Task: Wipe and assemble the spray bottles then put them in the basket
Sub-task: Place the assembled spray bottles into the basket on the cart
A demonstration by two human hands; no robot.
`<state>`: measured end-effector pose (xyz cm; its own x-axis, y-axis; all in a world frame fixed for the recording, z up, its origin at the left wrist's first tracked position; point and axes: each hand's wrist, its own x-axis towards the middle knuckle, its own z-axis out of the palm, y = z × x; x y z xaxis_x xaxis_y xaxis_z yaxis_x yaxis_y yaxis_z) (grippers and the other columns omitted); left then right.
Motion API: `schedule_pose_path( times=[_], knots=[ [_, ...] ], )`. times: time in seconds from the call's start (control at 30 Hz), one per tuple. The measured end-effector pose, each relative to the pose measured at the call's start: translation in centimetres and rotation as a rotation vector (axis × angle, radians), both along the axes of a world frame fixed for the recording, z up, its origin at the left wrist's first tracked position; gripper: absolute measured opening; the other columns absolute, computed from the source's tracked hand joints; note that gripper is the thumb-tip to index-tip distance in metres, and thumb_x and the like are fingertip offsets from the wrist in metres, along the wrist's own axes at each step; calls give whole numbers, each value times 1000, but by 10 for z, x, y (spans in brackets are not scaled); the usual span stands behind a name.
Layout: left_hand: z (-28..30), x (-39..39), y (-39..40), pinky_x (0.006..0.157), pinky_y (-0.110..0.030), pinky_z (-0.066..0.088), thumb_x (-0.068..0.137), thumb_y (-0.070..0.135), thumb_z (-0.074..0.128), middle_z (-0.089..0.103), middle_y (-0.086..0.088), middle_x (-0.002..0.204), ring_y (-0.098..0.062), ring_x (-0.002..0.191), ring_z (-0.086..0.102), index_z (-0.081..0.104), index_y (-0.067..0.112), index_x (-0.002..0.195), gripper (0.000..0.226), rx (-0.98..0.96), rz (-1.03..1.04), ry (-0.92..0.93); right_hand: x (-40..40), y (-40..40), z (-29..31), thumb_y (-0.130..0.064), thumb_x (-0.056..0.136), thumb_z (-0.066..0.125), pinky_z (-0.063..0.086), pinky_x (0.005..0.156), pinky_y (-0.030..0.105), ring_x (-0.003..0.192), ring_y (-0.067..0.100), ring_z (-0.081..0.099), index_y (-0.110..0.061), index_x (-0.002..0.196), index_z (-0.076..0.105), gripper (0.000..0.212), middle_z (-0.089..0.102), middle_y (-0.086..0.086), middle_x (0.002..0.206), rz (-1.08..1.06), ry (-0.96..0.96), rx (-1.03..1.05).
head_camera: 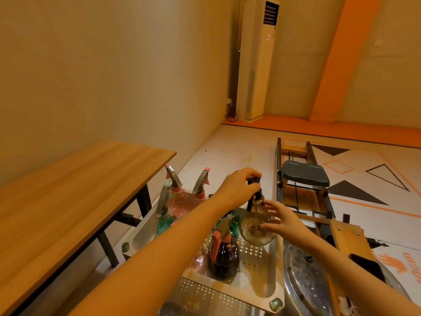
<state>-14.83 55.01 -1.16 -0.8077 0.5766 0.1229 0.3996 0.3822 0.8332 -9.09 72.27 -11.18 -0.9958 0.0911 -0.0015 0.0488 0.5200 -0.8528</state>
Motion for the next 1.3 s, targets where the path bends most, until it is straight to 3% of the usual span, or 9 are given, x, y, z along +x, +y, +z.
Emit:
schedule_pose_path(
  times=[0.13,0.37,0.5,0.63,0.83,1.0,1.1,1.2,1.3],
  knots=[
    [-9,-1,4,102,-40,45,96,21,52,50,-7,136,-23,122,49,50,15,133,37,-49,-13,-64,-7,4,-8,-9,78,74,40,96,24,115,5,45,-28,128,41,62,49,-12,119,12,-27,110],
    [-17,-6,6,103,-40,43,101,19,38,49,-9,137,-24,123,48,47,13,135,35,-121,-51,-123,-13,5,-15,-12,75,78,48,67,8,104,2,53,-32,117,42,58,53,-21,103,35,-63,203],
    [-19,-8,4,103,-39,43,101,14,38,47,-10,140,-26,125,47,45,12,137,37,-168,-73,-145,-15,4,-20,-15,73,79,48,80,13,108,4,52,-27,124,44,64,54,-13,112,48,-52,261],
    [-16,-7,5,96,-36,48,100,13,40,46,-10,141,-28,123,49,43,12,139,39,-183,-93,-170,-14,5,-27,-19,73,80,44,102,40,118,12,50,-29,135,38,76,52,-12,118,42,-53,298],
    [-11,0,6,85,-31,49,103,22,34,49,-8,136,-29,111,57,48,17,136,36,-160,-104,-276,-14,6,-28,-13,73,79,46,97,30,115,10,52,-21,129,45,66,55,-6,121,34,-68,244],
    [-7,7,6,102,-40,43,102,26,34,48,-9,139,-29,119,53,49,12,135,38,-148,-135,-304,-13,10,-33,-14,73,79,45,93,29,117,12,51,-23,126,45,64,55,-8,119,20,-88,217],
    [-4,9,5,93,-38,48,101,27,40,51,-14,135,-28,111,57,51,8,130,37,-77,-108,-372,-13,10,-34,-14,73,79,45,93,29,119,13,51,-24,126,45,63,56,-5,124,16,-89,206],
    [-3,2,-1,83,-29,52,101,27,40,50,-6,133,-25,106,60,53,11,128,34,-75,-108,-336,-14,9,-34,-15,74,79,45,92,28,119,13,51,-25,124,46,62,57,-6,123,17,-97,208],
    [-1,-7,-13,85,-31,54,100,27,43,56,-7,126,-22,103,61,54,12,126,31,-9,-64,-307,-12,10,-35,-16,73,80,45,89,24,120,11,51,-26,127,46,65,56,-9,122,17,-93,202]
  ],
)
